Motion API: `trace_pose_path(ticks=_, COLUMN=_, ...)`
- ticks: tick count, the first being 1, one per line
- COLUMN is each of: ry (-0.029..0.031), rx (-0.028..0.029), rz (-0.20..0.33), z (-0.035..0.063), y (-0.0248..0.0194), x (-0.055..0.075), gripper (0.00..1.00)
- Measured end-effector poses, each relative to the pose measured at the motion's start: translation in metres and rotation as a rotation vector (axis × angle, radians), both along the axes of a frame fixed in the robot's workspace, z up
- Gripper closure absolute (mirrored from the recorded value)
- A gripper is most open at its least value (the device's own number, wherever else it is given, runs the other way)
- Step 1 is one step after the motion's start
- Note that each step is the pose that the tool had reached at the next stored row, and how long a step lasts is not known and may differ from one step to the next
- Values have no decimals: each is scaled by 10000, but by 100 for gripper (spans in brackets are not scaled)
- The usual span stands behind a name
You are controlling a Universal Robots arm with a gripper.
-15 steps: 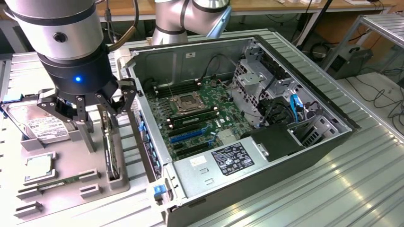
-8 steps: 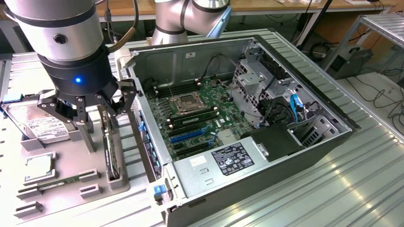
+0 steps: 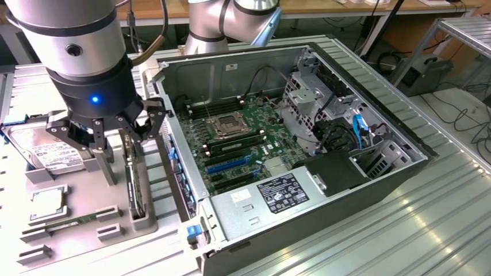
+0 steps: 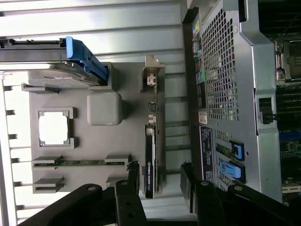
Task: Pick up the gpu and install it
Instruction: 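Pick up the gpu and move the gpu toward the slot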
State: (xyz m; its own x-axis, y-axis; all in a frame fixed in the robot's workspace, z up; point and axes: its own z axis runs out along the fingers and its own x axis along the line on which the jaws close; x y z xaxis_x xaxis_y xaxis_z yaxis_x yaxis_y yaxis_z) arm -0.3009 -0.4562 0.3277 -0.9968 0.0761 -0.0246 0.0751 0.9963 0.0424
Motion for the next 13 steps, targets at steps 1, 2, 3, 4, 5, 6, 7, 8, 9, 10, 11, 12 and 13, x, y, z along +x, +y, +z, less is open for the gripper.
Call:
trace_pose_path(ticks=1, ry=0, rx=0, rz=0, z=-3, y=0, x=0, gripper=52)
trace_pose_path(ticks=2, ry=0, rx=-1, rz=0, z=-6, y=1, x=-1, gripper=52)
trace_pose_path(ticks=3, ry=0, rx=0, rz=0, z=-10, y=1, x=-1, gripper=52)
trace_pose_path(ticks=4, ry=0, rx=0, rz=0, z=-13, y=1, x=-2, gripper=52)
trace_pose_path(ticks=5, ry=-1, rx=0, rz=0, z=-16, y=1, x=-2, gripper=52)
trace_pose_path(ticks=6, ry=-1, rx=0, rz=0, z=-20, y=3, x=-2, gripper=52)
trace_pose_path(ticks=7, ry=0, rx=0, rz=-1, z=-23, y=4, x=-3, gripper=52)
trace_pose_path(ticks=8, ry=1, rx=-1, rz=0, z=-39, y=11, x=-4, gripper=52)
trace_pose_path(ticks=9, ry=-1, rx=0, rz=1, z=-44, y=11, x=-4, gripper=52)
trace_pose_path(ticks=10, ry=0, rx=-1, rz=0, z=-49, y=11, x=-4, gripper=52)
trace_pose_path(ticks=11, ry=0, rx=0, rz=0, z=-56, y=12, x=-4, gripper=52)
trace_pose_path(ticks=12, ry=0, rx=0, rz=0, z=-60, y=12, x=-5, gripper=52)
trace_pose_path(ticks=13, ry=0, rx=-1, rz=0, z=-68, y=12, x=-4, gripper=52)
